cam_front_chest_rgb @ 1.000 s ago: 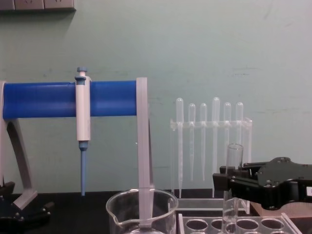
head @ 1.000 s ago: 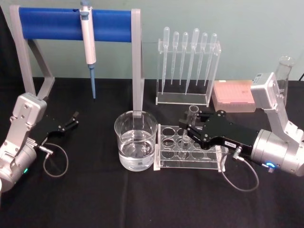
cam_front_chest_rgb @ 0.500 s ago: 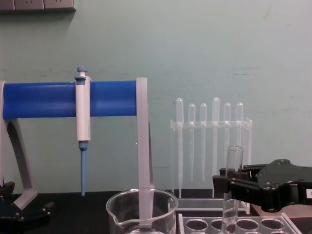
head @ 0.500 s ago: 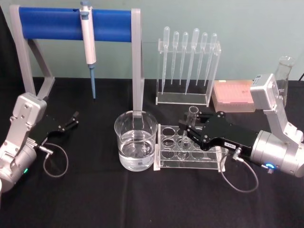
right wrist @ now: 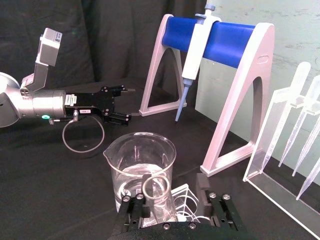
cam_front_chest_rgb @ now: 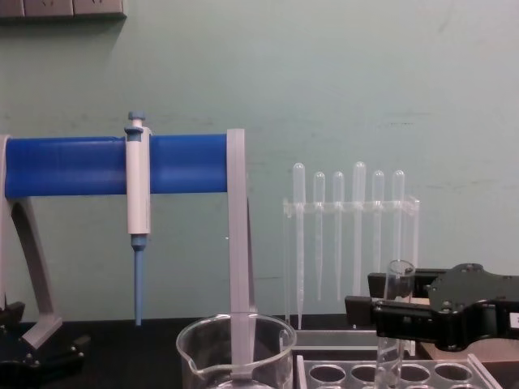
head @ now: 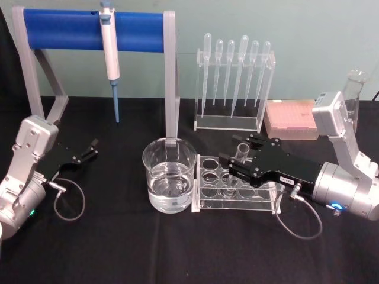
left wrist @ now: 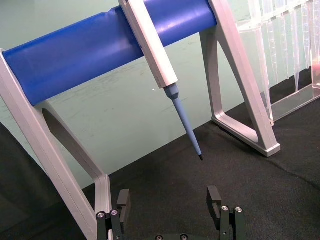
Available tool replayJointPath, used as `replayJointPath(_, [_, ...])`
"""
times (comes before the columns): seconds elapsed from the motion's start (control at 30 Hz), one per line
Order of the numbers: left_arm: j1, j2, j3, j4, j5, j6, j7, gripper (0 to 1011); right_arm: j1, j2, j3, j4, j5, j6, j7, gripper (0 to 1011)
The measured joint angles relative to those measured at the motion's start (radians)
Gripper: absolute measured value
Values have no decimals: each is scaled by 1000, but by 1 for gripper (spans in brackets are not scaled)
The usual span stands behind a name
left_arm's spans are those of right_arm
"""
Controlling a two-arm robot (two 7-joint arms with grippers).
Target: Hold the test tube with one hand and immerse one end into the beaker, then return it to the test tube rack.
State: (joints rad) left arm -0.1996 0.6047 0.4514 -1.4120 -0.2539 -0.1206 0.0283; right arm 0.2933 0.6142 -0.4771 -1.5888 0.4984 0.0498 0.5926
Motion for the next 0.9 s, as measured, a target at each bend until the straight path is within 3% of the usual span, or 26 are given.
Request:
replayJointPath(0.17, [0,0,0,0,0,0,0,1000,0,0,0,0,0,0,0,693])
replayJointPath(0.33, [0,0,0,0,0,0,0,1000,-2,1,2,-4,1,-1,-2,815])
replayJointPath(0.53, [0,0,0,0,0,0,0,1000,-31,2,39,-64,0,-36,-32,998])
replayJointPath(0.8, [0,0,0,0,0,0,0,1000,-86,-10,104,-137,-6,-87,-105,1003])
replayJointPath(0.9, [0,0,0,0,0,0,0,1000,-134,-26,150,-169,-37,-109,-188,1002])
